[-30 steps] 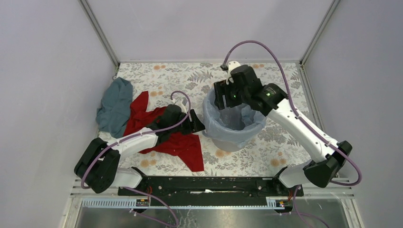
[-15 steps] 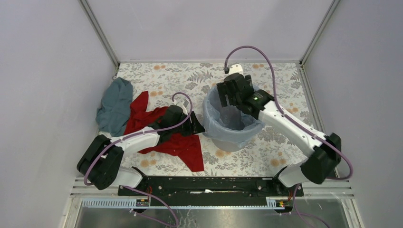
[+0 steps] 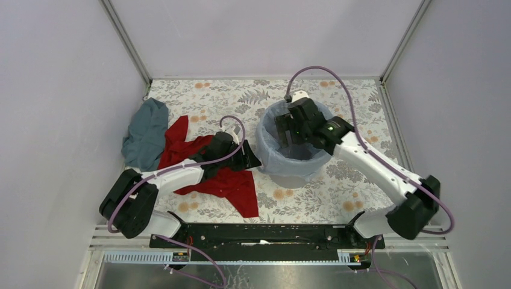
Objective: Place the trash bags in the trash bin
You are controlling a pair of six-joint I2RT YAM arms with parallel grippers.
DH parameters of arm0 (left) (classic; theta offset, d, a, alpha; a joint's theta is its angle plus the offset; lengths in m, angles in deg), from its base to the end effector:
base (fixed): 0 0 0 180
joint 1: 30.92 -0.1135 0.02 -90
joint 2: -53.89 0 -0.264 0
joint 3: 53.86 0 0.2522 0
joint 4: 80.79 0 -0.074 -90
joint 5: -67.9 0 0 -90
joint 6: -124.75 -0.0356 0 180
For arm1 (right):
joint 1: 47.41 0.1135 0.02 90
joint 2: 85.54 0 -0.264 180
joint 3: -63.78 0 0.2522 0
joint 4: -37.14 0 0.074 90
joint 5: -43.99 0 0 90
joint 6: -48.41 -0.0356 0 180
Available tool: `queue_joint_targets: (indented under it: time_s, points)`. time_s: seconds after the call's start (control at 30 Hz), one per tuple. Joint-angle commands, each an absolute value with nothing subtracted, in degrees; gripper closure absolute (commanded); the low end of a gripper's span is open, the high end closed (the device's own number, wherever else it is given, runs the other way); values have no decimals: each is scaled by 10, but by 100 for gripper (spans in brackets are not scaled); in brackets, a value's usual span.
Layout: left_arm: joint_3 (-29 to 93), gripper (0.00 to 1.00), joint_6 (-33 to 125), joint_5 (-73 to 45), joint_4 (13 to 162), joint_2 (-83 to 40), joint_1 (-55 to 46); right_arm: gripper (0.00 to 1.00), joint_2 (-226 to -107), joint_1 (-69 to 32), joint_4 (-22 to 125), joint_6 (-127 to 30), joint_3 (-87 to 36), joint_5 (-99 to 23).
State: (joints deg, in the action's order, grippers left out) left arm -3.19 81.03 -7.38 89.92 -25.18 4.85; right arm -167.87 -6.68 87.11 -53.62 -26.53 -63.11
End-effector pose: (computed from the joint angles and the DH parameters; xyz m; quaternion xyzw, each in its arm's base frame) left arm 0.2199 -0.1696 0.1865 -0.0253 0.8916 -0.3737 0.2543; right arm 0.2454 0.1975 0.3379 -0.1653 0.8902 0.0571 0.4207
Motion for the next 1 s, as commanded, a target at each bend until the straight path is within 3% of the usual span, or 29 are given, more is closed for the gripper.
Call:
queue_joint_targets:
  time_s: [0.0,0.37,0.67,0.97]
  points:
    - [0,41,798,-66,926,-268,51,0,-1627,-67,911,-549,-241,-566]
    - [-3,36,804,-69,924,-261,52,0,-1666,-67,839,-586,-170,-450]
    - [5,16,809,-123,871,-211,52,0,-1605,-68,882,-534,-238,-641]
    - [-10,1,807,-198,784,-104,49,0,-1682,-70,906,-497,-254,-743]
